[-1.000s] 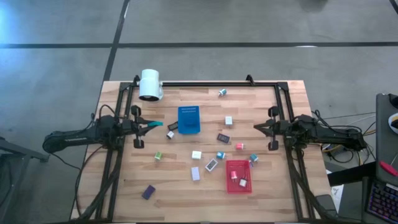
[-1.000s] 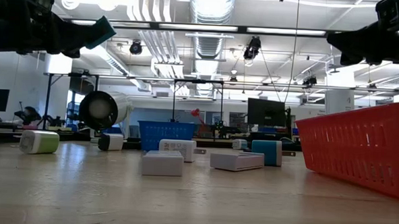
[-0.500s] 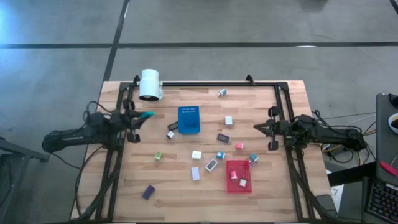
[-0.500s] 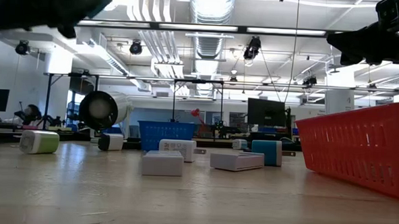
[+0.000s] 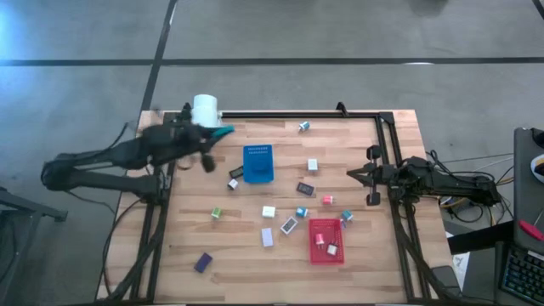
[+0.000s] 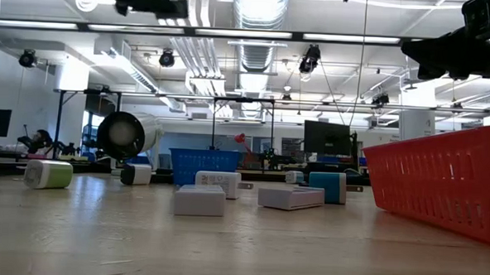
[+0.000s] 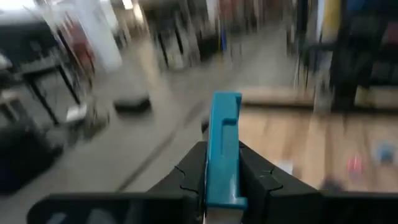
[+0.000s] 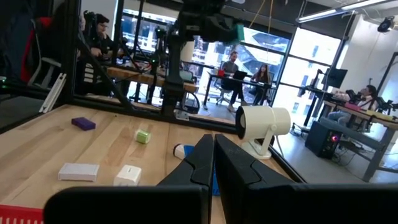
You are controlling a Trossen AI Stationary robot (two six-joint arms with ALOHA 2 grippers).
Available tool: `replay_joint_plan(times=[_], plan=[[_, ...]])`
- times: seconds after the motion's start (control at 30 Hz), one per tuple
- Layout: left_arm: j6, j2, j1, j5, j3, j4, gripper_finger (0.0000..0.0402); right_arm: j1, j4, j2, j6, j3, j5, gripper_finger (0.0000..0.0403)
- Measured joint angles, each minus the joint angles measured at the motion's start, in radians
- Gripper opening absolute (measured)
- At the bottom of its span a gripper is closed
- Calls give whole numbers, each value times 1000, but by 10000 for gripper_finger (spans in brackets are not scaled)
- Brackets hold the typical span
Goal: Pick & Place Office items
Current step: Put the light blue clock into the blue bin
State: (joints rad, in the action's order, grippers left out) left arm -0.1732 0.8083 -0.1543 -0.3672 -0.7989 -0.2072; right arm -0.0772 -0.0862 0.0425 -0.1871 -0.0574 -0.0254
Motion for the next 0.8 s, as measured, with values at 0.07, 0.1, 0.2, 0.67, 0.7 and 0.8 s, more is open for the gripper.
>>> replay_joint_plan(times=[0.07,0.1,0.2,0.67,0.7,0.8], plan=[[-17,117,-8,1,-90,-87,58,0,1,1,0,0,0,8],[-28,174,-13,2,-131,-121,58,0,1,1,0,0,0,8],[-62,324,-27,4,-231,-206,58,0,2,1,0,0,0,8],[-85,800,-143,202,-494,-505,58,0,4,7,-4,2,0,8],[-85,819,-149,218,-494,-506,58,0,4,7,-4,2,0,8],[-85,869,-166,270,-491,-504,58,0,4,7,-6,2,0,8]])
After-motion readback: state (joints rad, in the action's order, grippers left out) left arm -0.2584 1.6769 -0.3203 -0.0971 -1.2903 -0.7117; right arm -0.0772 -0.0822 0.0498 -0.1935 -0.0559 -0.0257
